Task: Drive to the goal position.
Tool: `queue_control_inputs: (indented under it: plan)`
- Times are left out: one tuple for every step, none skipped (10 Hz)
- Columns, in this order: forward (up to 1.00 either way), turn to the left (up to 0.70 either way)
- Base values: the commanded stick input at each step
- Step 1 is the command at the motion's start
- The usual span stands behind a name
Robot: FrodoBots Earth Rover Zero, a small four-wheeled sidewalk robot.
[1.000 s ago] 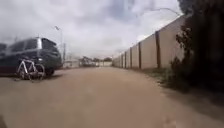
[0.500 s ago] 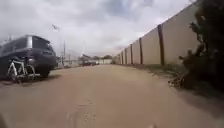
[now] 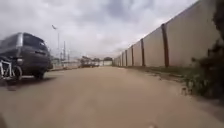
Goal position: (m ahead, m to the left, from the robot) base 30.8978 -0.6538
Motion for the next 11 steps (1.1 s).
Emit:
queue_control_inputs:
  plan:
    - [1.0,0.0]
    - [1.0,0.0]
    - [1.0,0.0]
    - [1.0,0.0]
    - [1.0,0.0]
    - [1.0,0.0]
    - [1.0,0.0]
    - [1.0,0.0]
    - [1.0,0.0]
    - [1.0,0.0]
    - [1.0,0.0]
